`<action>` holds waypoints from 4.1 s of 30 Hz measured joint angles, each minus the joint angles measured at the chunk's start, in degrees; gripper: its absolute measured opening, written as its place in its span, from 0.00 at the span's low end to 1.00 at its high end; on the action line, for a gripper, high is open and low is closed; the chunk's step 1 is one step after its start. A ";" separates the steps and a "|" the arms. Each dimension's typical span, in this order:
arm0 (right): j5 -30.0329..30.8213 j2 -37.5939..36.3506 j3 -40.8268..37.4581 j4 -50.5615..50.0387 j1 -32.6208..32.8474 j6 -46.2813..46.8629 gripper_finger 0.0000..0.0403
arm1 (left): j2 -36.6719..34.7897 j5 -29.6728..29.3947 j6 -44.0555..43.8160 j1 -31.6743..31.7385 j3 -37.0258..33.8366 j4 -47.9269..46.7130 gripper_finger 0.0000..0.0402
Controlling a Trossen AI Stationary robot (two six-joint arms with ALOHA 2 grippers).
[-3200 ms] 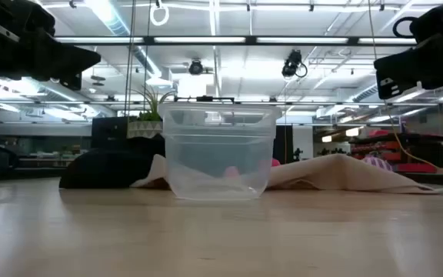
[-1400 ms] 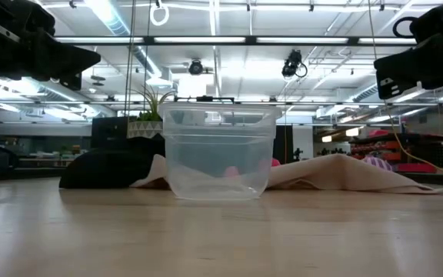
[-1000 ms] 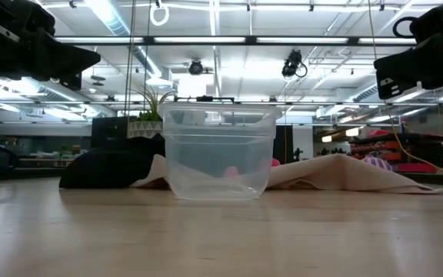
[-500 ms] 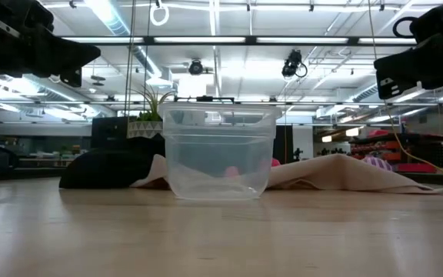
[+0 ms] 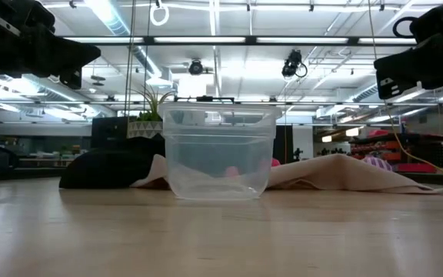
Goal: Pick and placing Produce into tupperware
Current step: Put the watermelon into the transparent container
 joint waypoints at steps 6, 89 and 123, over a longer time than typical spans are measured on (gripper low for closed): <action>0.27 0.01 -0.01 -0.08 -0.01 -0.35 0.03 | 0.00 -0.51 0.03 0.07 0.00 0.02 0.06; 42.92 1.35 1.17 37.01 -0.03 39.36 0.03 | 0.22 -31.04 -5.24 0.06 1.51 42.42 0.13; 18.55 42.97 63.18 -22.55 -32.14 34.35 0.11 | 37.38 -68.50 2.44 0.04 68.36 -13.89 0.20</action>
